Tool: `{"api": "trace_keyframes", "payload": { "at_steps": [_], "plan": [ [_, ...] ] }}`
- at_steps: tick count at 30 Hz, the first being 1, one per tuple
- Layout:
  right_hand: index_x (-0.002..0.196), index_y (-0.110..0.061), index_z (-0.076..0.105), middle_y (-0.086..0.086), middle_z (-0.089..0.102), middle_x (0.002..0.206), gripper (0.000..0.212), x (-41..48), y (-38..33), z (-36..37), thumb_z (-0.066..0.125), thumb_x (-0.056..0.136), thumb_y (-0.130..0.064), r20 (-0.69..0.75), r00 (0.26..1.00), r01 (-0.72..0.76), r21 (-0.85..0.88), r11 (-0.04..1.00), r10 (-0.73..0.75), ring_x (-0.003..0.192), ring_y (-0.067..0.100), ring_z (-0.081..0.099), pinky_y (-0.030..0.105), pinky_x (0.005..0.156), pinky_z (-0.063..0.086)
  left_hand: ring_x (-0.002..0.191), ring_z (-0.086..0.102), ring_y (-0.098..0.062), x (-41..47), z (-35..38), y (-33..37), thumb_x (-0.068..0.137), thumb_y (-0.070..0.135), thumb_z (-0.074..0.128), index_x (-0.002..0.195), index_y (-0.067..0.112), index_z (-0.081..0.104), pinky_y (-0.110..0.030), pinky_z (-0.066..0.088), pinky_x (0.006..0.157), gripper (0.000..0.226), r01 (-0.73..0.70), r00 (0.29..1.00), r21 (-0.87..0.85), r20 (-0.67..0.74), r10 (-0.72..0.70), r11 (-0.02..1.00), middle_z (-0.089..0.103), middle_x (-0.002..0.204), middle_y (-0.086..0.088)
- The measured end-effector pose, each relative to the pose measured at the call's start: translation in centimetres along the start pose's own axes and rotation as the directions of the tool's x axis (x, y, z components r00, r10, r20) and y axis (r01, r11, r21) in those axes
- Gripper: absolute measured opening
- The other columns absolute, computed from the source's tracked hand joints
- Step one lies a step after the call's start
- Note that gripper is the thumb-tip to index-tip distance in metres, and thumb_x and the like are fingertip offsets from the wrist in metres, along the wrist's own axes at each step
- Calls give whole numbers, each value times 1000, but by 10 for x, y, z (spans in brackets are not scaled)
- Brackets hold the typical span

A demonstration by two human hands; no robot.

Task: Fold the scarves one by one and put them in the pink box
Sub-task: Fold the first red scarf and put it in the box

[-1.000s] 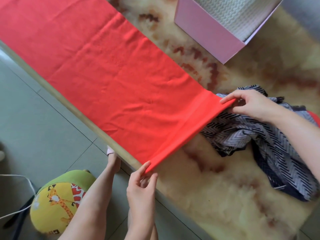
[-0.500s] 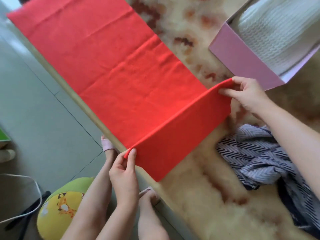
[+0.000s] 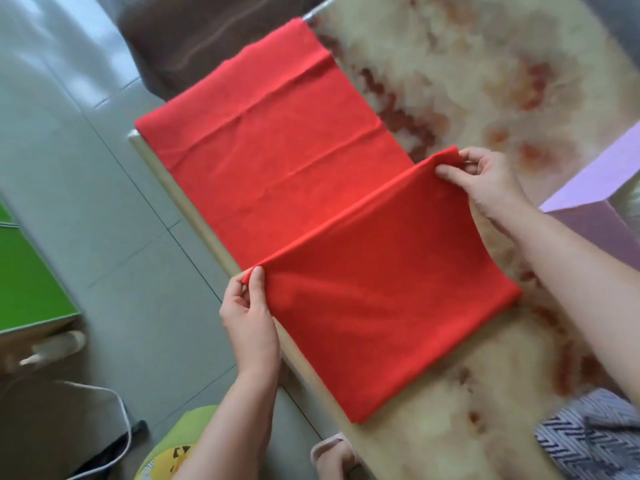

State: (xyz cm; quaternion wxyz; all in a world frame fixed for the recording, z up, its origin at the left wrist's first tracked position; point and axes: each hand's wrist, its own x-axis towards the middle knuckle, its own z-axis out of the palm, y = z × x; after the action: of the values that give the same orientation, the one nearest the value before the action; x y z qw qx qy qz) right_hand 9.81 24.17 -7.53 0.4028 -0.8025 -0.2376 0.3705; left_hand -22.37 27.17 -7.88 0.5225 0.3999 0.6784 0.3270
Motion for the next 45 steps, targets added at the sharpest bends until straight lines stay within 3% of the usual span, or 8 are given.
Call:
{"api": "trace_keyframes", "payload": {
  "at_steps": [6, 11, 15, 21, 26, 34, 39, 45],
  "plan": [
    [78, -24, 60, -21, 65, 57, 16, 76, -65, 62, 66, 86, -12, 50, 996, 71, -30, 997, -69, 53, -6, 57, 12, 58, 46, 70, 45, -11, 89, -5, 32, 98, 27, 48, 79, 26, 56, -29, 39, 70, 21, -47, 994, 5, -97, 47, 999, 52, 74, 0],
    [73, -25, 59, -22, 62, 53, 18, 133, -113, 119, 69, 84, -16, 61, 989, 141, -73, 987, -136, 50, -8, 54, 12, 56, 41, 61, 48, 7, 168, -11, 58, 98, 26, 49, 79, 28, 54, -17, 40, 69, 20, -68, 981, 25, -178, 71, 997, 54, 73, 11],
    [69, -25, 57, -13, 55, 60, 18, 172, -136, 157, 70, 82, -25, -7, 982, 182, -190, 965, -187, 49, -6, 46, 13, 55, 35, 55, 44, 7, 226, -7, 74, 98, 26, 48, 79, 23, 54, -15, 38, 63, 21, -86, 975, 48, -202, 94, 995, 52, 70, 12],
    [95, -15, 68, -1, 63, 85, 21, 218, -146, 184, 69, 81, -31, -79, 983, 131, -324, 937, -165, 78, 10, 56, 25, 74, 43, 60, 42, -1, 292, 10, 86, 98, 27, 46, 86, 13, 56, -18, 35, 60, 21, -70, 982, 138, -167, 93, 988, 50, 68, 11],
    [96, -15, 69, -2, 62, 86, 23, 235, -145, 193, 67, 82, -33, -118, 983, 87, -377, 922, -141, 81, 12, 56, 27, 77, 44, 59, 42, 0, 315, 18, 90, 99, 26, 45, 84, 12, 54, -10, 34, 56, 22, -69, 983, 215, -154, 103, 974, 49, 66, 11],
    [100, -16, 67, 2, 66, 97, 28, 247, -154, 203, 65, 83, -39, -171, 977, 39, -442, 896, -127, 94, 18, 62, 33, 87, 48, 56, 40, -4, 331, 19, 99, 99, 28, 45, 83, 10, 56, -20, 31, 56, 26, -68, 970, 277, -207, 129, 958, 47, 63, 8],
    [116, -16, 60, 6, 62, 121, 36, 246, -152, 213, 60, 88, -39, -187, 973, -1, -584, 812, -133, 114, 26, 56, 33, 92, 42, 97, 60, -30, 334, 17, 103, 95, 36, 49, 96, 3, 67, -30, 38, 73, 38, 15, 983, 401, -176, 61, 916, 68, 100, -18],
    [124, -10, 50, 7, 60, 122, 52, 239, -152, 202, 65, 85, -40, -123, 982, 64, -488, 870, -141, 116, 21, 53, 26, 92, 38, 84, 64, -13, 322, 18, 103, 72, 34, 77, 107, 18, 60, -22, 48, 78, 43, -4, 986, 312, -155, 54, 950, 68, 95, -3]
  ]
}}
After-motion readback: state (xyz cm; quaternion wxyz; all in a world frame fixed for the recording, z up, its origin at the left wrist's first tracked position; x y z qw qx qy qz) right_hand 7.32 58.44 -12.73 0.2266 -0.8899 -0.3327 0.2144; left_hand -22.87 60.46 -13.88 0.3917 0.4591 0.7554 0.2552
